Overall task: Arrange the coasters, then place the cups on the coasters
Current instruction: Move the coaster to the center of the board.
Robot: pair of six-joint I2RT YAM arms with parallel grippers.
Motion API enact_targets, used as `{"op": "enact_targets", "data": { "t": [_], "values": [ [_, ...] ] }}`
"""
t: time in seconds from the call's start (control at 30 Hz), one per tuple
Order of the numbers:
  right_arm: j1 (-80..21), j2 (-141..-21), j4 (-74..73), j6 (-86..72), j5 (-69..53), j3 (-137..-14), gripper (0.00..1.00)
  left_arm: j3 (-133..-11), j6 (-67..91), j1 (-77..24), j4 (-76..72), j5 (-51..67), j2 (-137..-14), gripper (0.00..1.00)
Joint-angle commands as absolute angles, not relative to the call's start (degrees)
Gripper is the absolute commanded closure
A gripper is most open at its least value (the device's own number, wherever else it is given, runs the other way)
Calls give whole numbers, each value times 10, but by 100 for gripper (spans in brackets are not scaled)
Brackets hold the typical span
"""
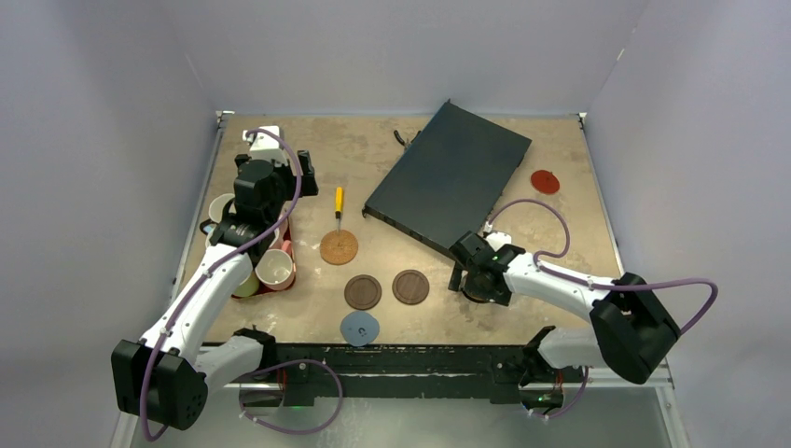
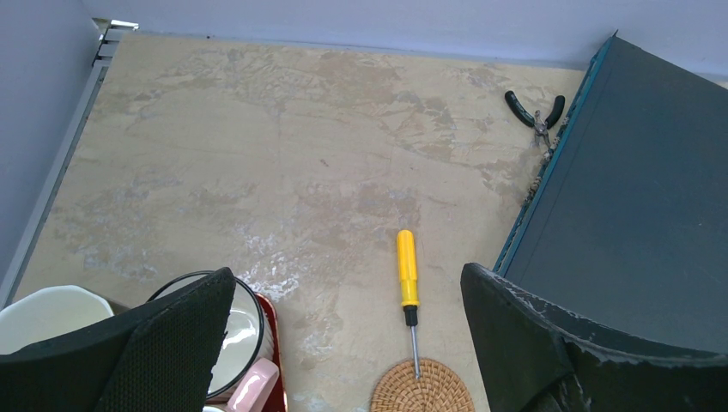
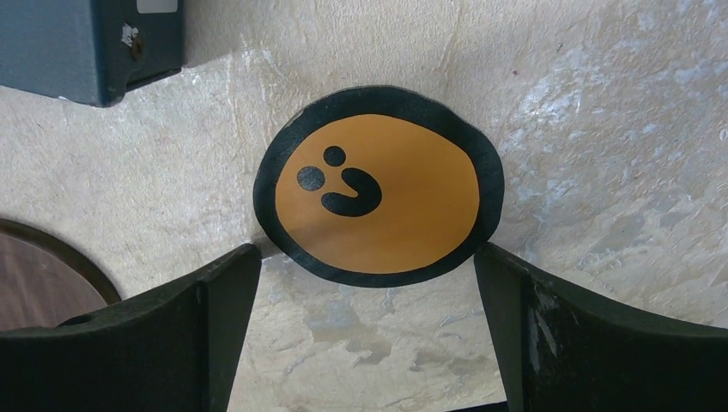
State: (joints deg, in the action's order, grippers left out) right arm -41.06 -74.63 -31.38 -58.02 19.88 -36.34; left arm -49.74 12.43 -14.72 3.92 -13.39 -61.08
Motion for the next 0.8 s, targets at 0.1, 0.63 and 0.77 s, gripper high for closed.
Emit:
{"op": "enact_targets", "data": {
  "t": [0.1,0.63,0.77],
  "values": [
    [-395,-759,-304,-591,204,-345,5,-496,130,-150,18,-127,-605,1],
    [-342,-783,-313,-557,214,-364,9,-497,135,-151,18,-121,-596,1],
    [-307,-781,-304,-540,202,-362,9,-495,134,-152,18,-126,-590,1]
  ]
}}
